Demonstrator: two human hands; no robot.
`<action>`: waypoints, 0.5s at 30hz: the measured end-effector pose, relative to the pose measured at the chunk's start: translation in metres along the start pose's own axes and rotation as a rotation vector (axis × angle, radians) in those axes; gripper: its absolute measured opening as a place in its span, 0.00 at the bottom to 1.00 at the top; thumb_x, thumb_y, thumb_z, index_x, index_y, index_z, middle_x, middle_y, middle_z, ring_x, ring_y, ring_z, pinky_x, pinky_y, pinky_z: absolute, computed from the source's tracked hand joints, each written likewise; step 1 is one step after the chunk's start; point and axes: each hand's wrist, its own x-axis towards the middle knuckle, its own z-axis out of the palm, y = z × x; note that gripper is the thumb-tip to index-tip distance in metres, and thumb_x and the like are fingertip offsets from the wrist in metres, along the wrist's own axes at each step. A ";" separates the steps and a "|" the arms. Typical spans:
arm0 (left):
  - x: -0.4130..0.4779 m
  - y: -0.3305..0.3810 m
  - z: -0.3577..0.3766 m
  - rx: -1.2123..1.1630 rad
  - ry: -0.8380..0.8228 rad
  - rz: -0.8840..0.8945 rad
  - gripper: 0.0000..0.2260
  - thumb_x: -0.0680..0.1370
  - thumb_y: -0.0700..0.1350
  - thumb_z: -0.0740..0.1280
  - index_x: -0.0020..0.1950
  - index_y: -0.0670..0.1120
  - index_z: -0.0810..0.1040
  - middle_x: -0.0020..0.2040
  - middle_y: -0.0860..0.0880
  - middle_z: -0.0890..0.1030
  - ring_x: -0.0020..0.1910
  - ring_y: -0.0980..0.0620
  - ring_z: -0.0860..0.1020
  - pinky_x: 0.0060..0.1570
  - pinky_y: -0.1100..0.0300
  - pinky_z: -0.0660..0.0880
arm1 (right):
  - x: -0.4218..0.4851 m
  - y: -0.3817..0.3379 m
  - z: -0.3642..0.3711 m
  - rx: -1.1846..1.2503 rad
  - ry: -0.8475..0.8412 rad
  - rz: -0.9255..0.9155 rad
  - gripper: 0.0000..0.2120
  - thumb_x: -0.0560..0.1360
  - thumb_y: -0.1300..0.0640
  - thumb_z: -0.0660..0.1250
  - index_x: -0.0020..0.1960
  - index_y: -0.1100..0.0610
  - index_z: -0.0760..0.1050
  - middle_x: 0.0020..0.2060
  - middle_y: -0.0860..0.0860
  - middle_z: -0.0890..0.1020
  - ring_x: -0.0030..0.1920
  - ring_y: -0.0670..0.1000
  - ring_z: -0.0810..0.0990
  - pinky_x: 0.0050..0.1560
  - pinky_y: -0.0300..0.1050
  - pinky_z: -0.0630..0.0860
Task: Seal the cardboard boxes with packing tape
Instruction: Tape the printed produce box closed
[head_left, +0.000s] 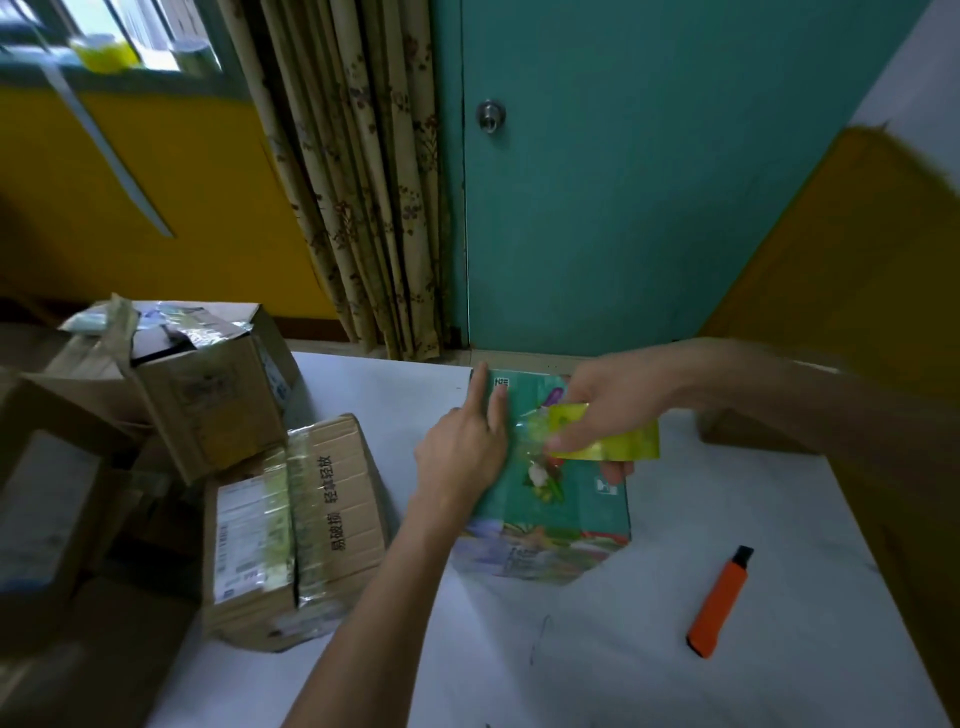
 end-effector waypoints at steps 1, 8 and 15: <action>0.000 -0.003 -0.002 0.012 0.004 -0.007 0.25 0.85 0.62 0.43 0.82 0.60 0.50 0.63 0.39 0.80 0.60 0.37 0.78 0.53 0.46 0.72 | 0.001 -0.005 0.000 0.010 0.027 -0.018 0.15 0.80 0.47 0.65 0.47 0.59 0.81 0.35 0.55 0.86 0.37 0.53 0.85 0.48 0.49 0.83; 0.005 -0.019 -0.010 0.069 0.043 -0.019 0.23 0.86 0.59 0.42 0.82 0.60 0.49 0.59 0.38 0.82 0.54 0.36 0.80 0.49 0.46 0.74 | 0.007 -0.002 -0.021 -0.364 0.135 0.117 0.25 0.77 0.36 0.64 0.34 0.55 0.75 0.28 0.49 0.82 0.31 0.51 0.79 0.39 0.44 0.80; 0.010 -0.012 -0.004 0.108 0.036 -0.013 0.23 0.86 0.58 0.44 0.82 0.60 0.47 0.55 0.40 0.83 0.50 0.38 0.80 0.47 0.48 0.74 | 0.009 0.088 -0.005 -0.192 0.362 0.119 0.31 0.65 0.25 0.64 0.24 0.51 0.62 0.18 0.43 0.65 0.22 0.44 0.65 0.24 0.36 0.61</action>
